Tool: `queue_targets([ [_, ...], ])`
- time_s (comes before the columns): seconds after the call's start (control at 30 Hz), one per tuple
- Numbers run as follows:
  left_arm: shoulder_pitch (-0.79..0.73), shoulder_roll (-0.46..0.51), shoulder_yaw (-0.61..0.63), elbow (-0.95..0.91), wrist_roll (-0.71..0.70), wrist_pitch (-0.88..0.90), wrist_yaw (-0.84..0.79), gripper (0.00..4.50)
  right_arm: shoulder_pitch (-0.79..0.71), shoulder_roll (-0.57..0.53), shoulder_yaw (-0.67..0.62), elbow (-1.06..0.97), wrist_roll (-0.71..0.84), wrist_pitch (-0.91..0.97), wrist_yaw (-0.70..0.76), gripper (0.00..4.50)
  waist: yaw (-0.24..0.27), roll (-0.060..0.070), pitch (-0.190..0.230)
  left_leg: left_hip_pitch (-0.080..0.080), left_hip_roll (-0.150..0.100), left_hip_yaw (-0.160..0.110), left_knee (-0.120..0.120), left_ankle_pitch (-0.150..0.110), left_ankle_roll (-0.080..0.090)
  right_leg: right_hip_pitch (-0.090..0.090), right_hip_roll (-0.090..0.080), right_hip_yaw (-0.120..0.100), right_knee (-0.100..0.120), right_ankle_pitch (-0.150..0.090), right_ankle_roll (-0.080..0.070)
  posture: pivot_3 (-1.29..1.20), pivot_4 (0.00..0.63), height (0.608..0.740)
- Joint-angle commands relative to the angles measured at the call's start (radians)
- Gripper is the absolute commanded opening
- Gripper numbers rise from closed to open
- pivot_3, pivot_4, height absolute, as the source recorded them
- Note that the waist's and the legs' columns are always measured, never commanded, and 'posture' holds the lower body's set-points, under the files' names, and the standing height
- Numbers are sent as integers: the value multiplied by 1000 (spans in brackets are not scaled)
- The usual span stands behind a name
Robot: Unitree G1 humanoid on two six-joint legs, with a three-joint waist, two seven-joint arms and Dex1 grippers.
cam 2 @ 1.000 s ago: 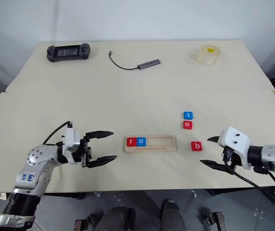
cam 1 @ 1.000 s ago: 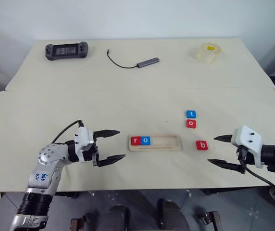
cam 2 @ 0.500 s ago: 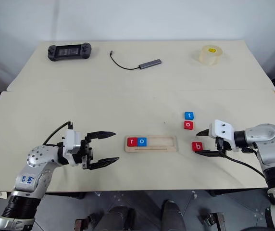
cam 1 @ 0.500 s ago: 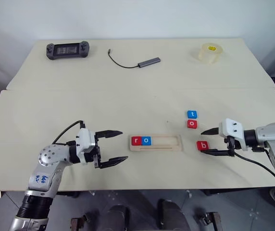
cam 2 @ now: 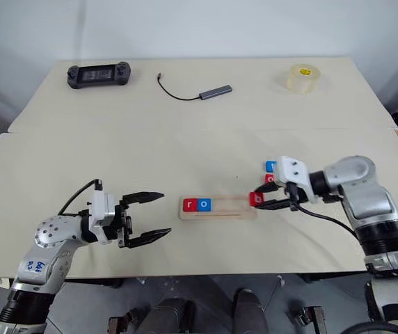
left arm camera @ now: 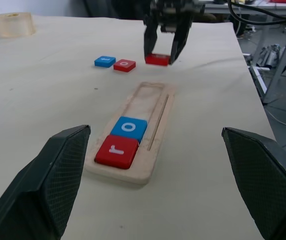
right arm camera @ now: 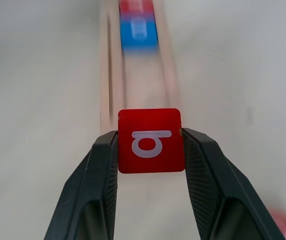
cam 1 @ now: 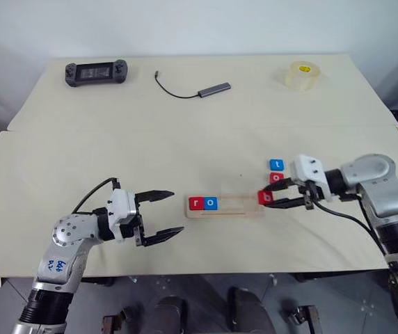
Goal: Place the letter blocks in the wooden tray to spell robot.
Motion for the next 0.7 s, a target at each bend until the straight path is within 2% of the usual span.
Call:
queue_targets([
  [0.03, 15, 0, 18, -39, 5, -16, 22, 4500, -35, 49, 60, -91, -22, 135, -54, 1465, 0, 0, 0, 0, 0, 0, 0, 0, 0, 0, 0, 0, 0, 0, 0, 0, 150, 740],
  [0.23, 40, -9, 9, -69, 12, -12, 59, 4500, -70, 143, 143, -85, -84, 173, -129, 1465, 5, 0, 0, -1, -2, -2, 0, 0, 0, -1, -1, -1, 3, 0, -1, 0, 150, 740],
  [0.57, 97, 9, 33, -123, 3, -2, 96, 4500, -88, 169, 175, -39, -114, 149, -123, 1465, -1, 0, 0, -2, -2, -2, -1, 0, 1, -1, 0, -1, 3, 0, -1, 0, 150, 740],
  [0.7, 103, 11, 35, -130, 3, 1, 106, 4500, -80, 172, 164, -75, -81, 186, -100, 2850, -1, 0, 0, -2, -2, -2, -1, 0, 1, -1, 0, -1, 3, 0, -1, 0, 150, 740],
])
